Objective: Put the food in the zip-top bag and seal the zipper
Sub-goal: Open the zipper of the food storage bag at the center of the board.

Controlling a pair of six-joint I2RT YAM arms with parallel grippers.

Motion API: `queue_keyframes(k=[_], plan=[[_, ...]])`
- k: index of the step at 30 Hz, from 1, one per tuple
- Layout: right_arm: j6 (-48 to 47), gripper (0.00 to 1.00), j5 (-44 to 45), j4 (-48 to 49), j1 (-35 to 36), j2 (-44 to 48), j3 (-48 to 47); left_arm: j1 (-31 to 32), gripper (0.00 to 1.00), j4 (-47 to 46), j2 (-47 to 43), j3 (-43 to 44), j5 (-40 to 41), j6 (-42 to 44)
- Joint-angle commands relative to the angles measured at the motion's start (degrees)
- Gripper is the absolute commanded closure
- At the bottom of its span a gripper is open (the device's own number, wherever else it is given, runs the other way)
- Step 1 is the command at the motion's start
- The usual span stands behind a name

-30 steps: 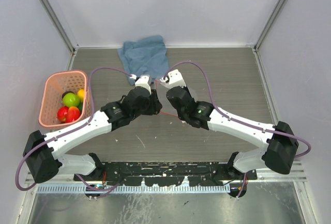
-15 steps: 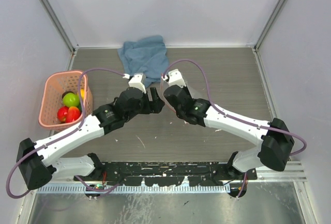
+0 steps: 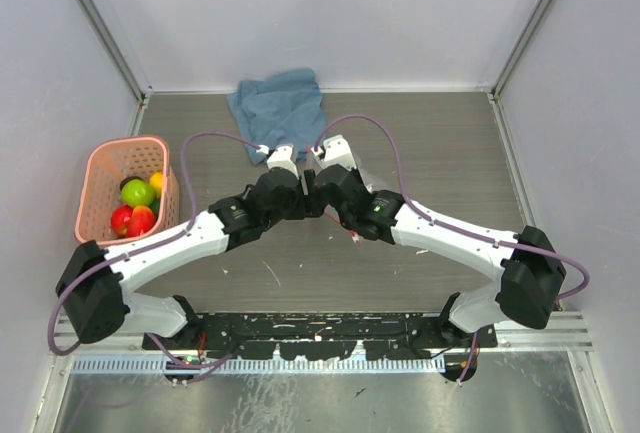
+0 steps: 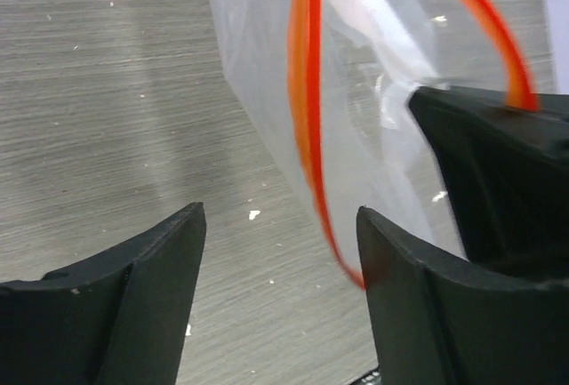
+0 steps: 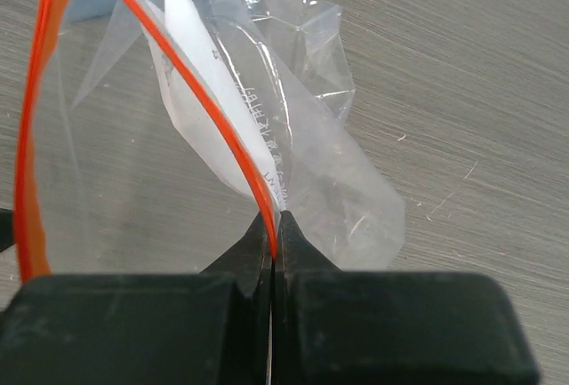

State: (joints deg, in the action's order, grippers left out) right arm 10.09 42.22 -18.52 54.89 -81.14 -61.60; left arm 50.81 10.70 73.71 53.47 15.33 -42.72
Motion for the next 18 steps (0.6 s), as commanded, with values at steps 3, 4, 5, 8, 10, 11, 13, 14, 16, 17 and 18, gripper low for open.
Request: queue_keyframes(k=[3, 4, 5, 8, 10, 11, 13, 14, 16, 17, 18], plan=[[-0.28, 0.99, 1.56, 0.42, -0.14, 2.79, -2.9, -0.51, 0.5, -3.05, 4.09, 4.01, 3.22, 1.62], [-0.72, 0.99, 2.78, 0.09, -0.14, 3.09, -2.91, -0.52, 0.57, -2.42, 4.26, 4.21, 3.46, 1.9], [-1.21, 0.99, 4.19, -0.13, -0.14, 3.49, -2.85, -0.51, 0.63, -1.64, 4.17, 4.38, 3.74, 2.23], [-3.12, 0.99, 8.86, -0.26, -0.29, 4.82, -2.5, -0.49, 0.73, 0.76, 3.5, 4.58, 4.62, 2.87], [-4.28, 0.99, 11.36, -0.24, -0.67, 5.55, -2.47, -0.51, 0.79, 2.34, 2.86, 4.6, 5.44, 3.42], [-4.74, 0.99, 12.15, -0.28, -0.93, 5.93, -2.47, -0.45, 0.81, 3.39, 2.73, 4.73, 5.68, 3.68], [-5.27, 0.99, 13.11, -0.14, -1.58, 6.63, -2.47, -0.53, 0.86, 5.53, 2.36, 5.21, 5.99, 4.14], [-5.32, 0.99, 13.19, -0.05, -1.89, 7.03, -2.47, -0.48, 0.87, 6.61, 2.26, 5.5, 6.06, 4.51], [-5.42, 0.99, 13.31, 0.07, -2.65, 7.54, -2.4, -0.45, 0.89, 8.87, 2.14, 6.1, 6.43, 5.16], [-5.42, 1.0, 13.28, 0.09, -3.2, 7.64, -2.34, -0.51, 0.89, 9.8, 1.94, 6.38, 6.73, 5.45], [-5.47, 1.0, 13.32, 0.03, -3.83, 7.66, -2.23, -0.51, 0.89, 10.61, 1.84, 6.71, 7.08, 5.76]])
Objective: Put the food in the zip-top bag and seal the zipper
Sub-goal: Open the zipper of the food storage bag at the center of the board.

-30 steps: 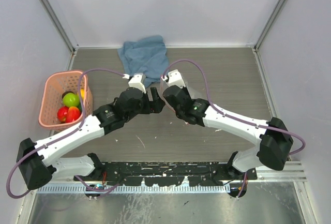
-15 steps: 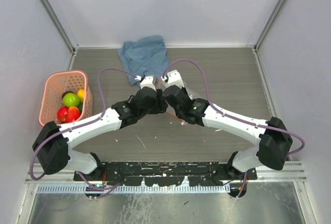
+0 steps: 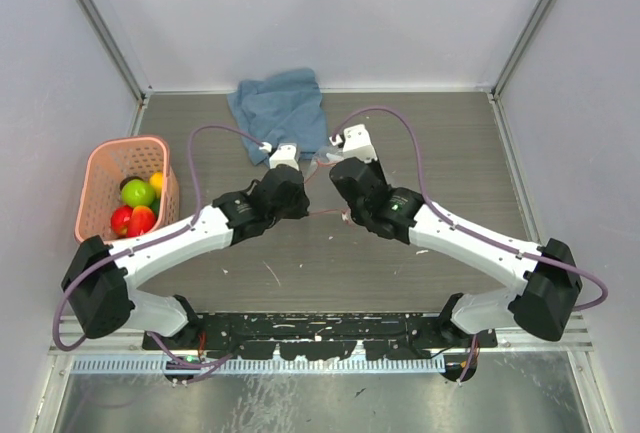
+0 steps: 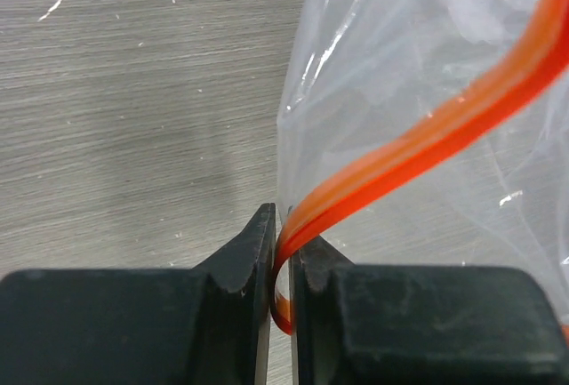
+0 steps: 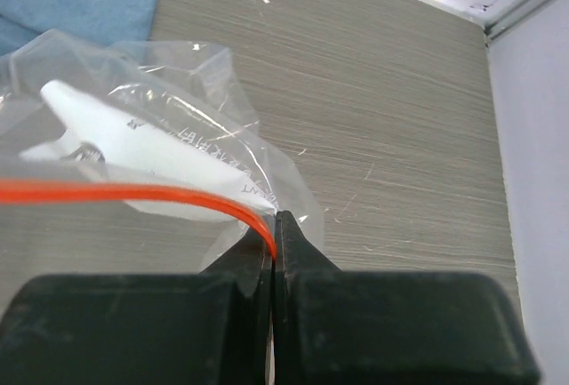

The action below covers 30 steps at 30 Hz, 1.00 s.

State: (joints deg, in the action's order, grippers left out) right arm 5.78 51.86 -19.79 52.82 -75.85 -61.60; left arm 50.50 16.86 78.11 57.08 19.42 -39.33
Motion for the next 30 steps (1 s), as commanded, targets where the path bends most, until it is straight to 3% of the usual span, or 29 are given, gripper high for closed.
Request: queue_keyframes(k=[1, 6, 18, 24, 30], plan=[[-1.11, 1.0, 3.76, 1.19, -2.42, 2.38, -2.14, -0.2, 0.89, 5.36, -2.82, 3.45, 3.38, 2.81], [-0.46, 1.0, 1.27, 1.47, -4.47, 1.99, -0.91, -0.23, 0.86, 7.58, -3.33, 4.97, 3.35, 4.64], [1.31, 0.99, -8.88, 2.28, -4.46, 0.97, -0.33, -0.2, 0.76, 0.23, -1.29, 3.92, -3.72, 3.17], [2.33, 0.99, -11.03, 2.0, -4.39, 0.41, -0.35, -0.14, 0.65, -1.71, -2.51, 3.6, -3.41, 2.72], [3.16, 0.99, -11.49, 1.99, -4.39, -0.06, -0.36, -0.2, 0.43, -3.27, -6.87, 2.09, -3.79, 1.8]])
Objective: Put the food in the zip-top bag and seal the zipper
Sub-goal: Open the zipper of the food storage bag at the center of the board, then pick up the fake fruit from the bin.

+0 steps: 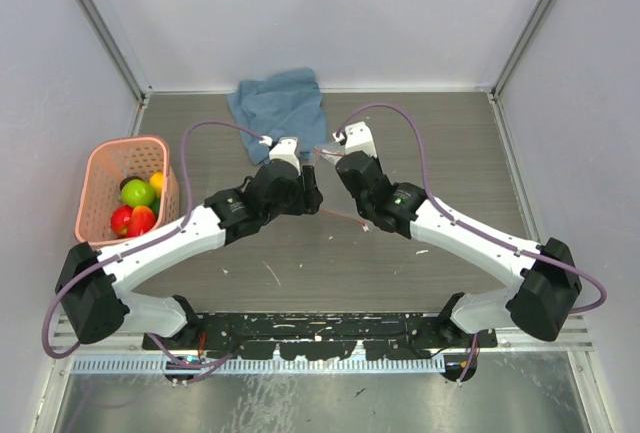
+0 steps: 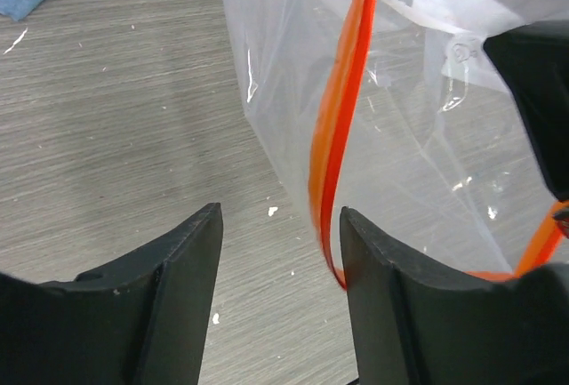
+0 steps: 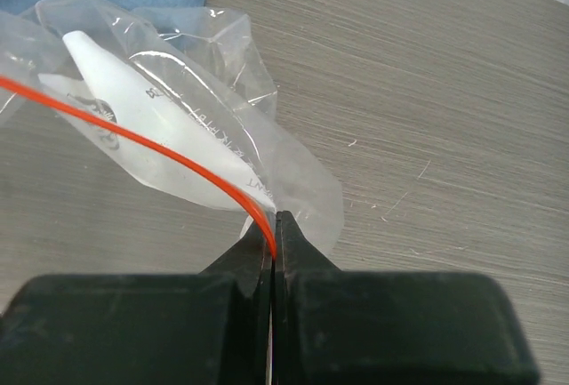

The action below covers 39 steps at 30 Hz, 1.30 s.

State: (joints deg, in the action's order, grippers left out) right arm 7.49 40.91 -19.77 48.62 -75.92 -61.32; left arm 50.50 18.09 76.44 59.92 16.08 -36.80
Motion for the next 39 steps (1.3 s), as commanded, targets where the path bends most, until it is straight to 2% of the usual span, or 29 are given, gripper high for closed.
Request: queue_keyframes(k=[1, 8, 11, 17, 23, 33, 37, 39], plan=[[1.63, 0.99, -0.6, 2.05, -0.2, -0.17, -0.57, -0.2, 0.39, -4.76, -6.06, -1.16, -0.56, -0.93], [2.34, 0.99, -0.28, 2.49, -0.19, -1.32, -0.56, -1.23, 0.22, -4.43, -10.41, -3.0, -1.4, -1.52], [2.45, 0.99, 0.5, 2.85, -0.2, -1.25, -0.38, -2.61, 0.18, -2.12, -12.32, -3.23, -0.87, -1.21], [2.06, 0.99, 1.06, 3.49, -0.19, -1.24, -0.04, -8.21, 0.13, 7.1, -16.41, -3.3, 0.79, 0.13], [1.88, 0.99, 0.54, 4.24, -0.2, -1.47, 0.66, -13.83, 0.01, 18.55, -22.08, -1.6, 7.77, 4.18], [1.04, 0.99, -1.09, 5.17, -0.23, -1.34, 1.76, -26.68, 0.02, 31.13, -24.79, 3.05, 12.62, 11.76], [0.49, 0.99, -1.66, 5.26, -0.28, -1.52, 1.74, -35.34, 0.02, 31.98, -24.38, 3.62, 13.51, 14.29], [0.51, 0.99, -2.12, 5.47, -0.28, -1.06, 1.74, -40.33, 0.02, 31.72, -23.57, 4.1, 11.11, 14.92]])
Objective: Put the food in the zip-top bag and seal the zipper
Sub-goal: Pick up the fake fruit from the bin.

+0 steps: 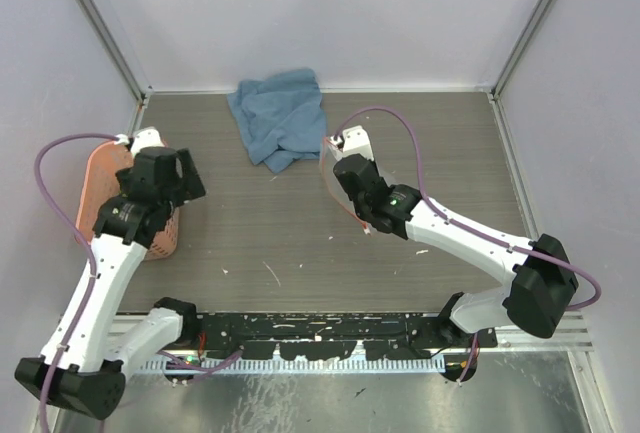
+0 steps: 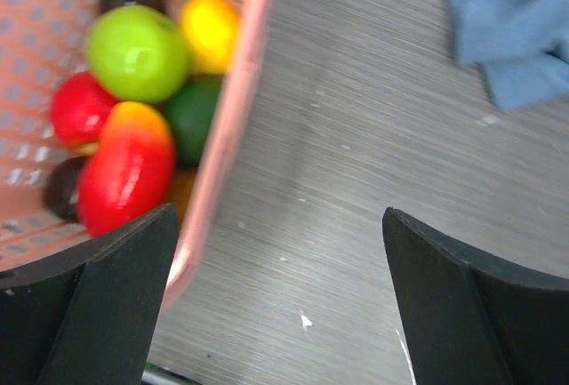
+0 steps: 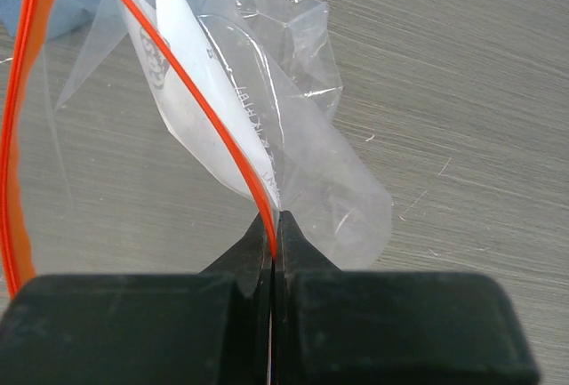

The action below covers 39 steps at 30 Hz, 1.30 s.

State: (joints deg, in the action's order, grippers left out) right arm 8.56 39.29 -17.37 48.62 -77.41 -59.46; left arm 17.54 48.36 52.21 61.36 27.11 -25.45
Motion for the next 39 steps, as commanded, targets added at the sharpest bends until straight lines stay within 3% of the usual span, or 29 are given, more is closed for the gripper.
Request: queue_keyframes(k=[1, 10, 15, 29, 39], plan=[[-0.61, 0.99, -1.16, 3.23, -0.28, 0.61, -0.12, -9.71, 0.02, 1.28, 1.19, 3.0, -1.26, 3.7], [-0.39, 0.99, -4.42, 3.91, -0.28, 1.29, 1.05, -24.45, 0.02, 0.14, 6.21, 6.21, -6.36, 4.4], [-0.54, 0.99, -4.49, 4.37, -0.28, 1.73, 1.56, -33.72, 0.02, -3.65, 9.9, 4.91, -14.08, 2.7], [-1.13, 0.99, -4.31, 6.69, -0.24, 4.69, 4.21, -41.98, 0.02, -10.04, 27.35, 6.5, -17.72, 0.95], [-1.64, 0.99, -4.2, 6.99, -0.28, 4.68, 4.38, -42.42, 0.0, -11.7, 37.1, 8.26, -19.36, 1.43]])
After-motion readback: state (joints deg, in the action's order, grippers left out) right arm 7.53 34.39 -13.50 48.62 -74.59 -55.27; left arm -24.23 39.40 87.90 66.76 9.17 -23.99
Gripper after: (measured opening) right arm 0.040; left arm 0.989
